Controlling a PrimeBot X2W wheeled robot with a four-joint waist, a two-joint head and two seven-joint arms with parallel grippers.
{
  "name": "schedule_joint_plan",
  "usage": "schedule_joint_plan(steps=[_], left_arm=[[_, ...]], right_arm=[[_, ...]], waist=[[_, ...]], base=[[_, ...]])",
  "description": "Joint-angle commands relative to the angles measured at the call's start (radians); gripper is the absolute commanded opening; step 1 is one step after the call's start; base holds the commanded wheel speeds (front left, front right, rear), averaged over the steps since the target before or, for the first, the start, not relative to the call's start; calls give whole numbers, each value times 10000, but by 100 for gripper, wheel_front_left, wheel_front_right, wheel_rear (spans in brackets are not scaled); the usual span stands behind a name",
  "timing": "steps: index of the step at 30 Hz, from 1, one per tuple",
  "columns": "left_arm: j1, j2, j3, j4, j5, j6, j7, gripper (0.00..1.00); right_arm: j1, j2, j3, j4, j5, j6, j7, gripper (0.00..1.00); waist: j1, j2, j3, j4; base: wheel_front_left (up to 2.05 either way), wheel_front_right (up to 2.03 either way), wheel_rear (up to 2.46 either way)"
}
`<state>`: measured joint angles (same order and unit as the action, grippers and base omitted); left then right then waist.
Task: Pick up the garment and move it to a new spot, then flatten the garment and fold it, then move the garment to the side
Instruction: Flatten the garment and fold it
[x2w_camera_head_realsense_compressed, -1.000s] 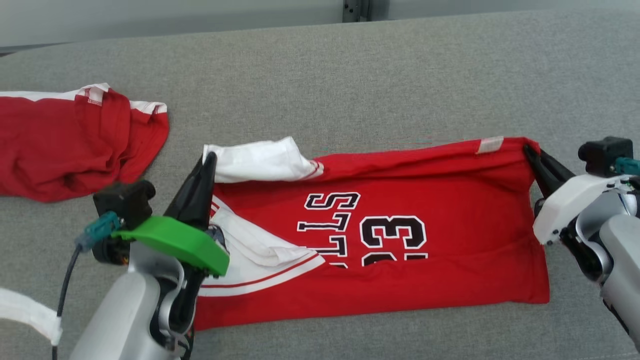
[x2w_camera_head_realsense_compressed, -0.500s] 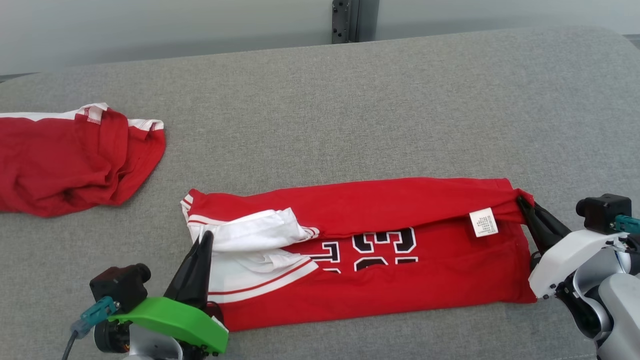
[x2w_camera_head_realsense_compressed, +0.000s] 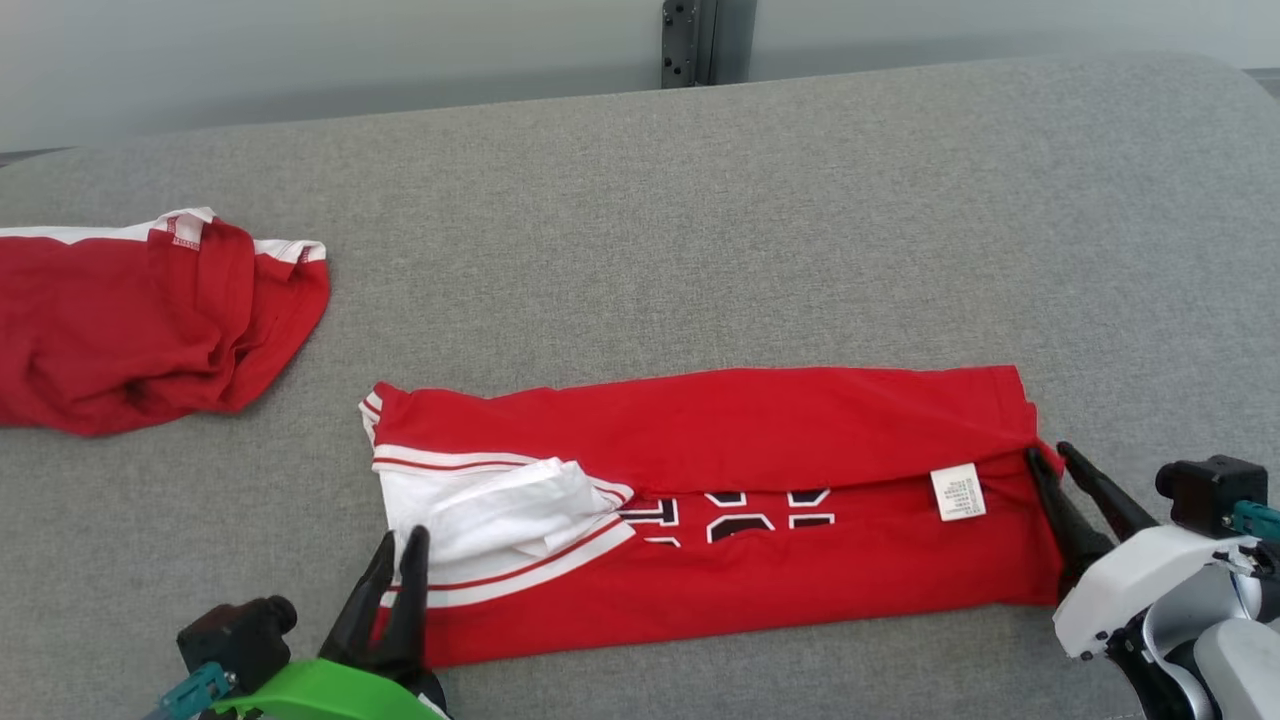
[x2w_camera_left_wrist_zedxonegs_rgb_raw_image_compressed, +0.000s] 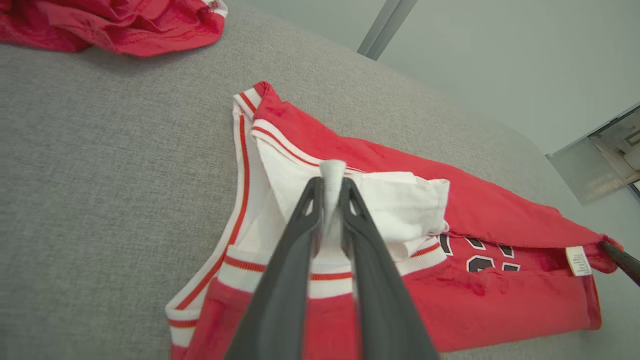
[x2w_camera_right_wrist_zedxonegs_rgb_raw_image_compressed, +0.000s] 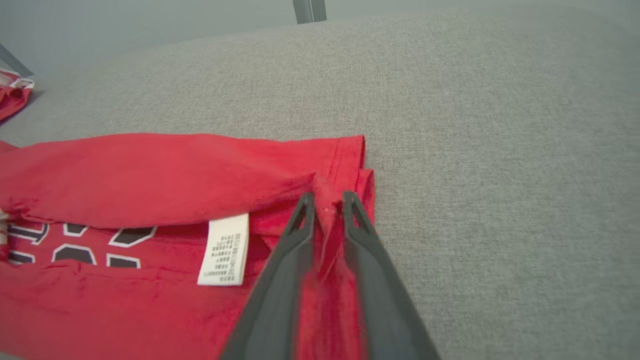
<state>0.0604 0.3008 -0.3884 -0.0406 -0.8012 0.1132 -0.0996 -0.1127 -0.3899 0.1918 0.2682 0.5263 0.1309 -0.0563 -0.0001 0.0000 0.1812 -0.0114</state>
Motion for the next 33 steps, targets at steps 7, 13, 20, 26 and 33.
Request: schedule_joint_plan(steps=[7, 13, 20, 26, 33], left_arm=[[846, 85, 47, -256, -168, 24, -203, 100], [807, -10, 126, -464, 20, 167, -549, 100], [-19, -297, 40, -103, 504, 217, -1010, 100], [-560, -622, 27, 586, 850, 178, -1341, 100], [-681, -820, 102, 1065, 884, 29, -1492, 100]], right_arm=[[946, 428, -876, -599, -267, -3, -280, 100], [1450, 680, -1628, -1106, -357, -3, -223, 100], [927, 970, -2097, -1178, -399, -2, 278, 100], [-284, 1327, -1810, 246, -723, -2, 1109, 100], [-1077, 1553, -1668, 2312, -1102, -2, 1587, 100]], waist=[[1, 0, -36, -100], [1, 0, -118, -121], [1, 0, -308, -122], [1, 0, -412, -7], [1, 0, -426, 463]], base=[[0, 0, 0], [0, 0, 0], [0, 0, 0], [0, 0, 0], [0, 0, 0]])
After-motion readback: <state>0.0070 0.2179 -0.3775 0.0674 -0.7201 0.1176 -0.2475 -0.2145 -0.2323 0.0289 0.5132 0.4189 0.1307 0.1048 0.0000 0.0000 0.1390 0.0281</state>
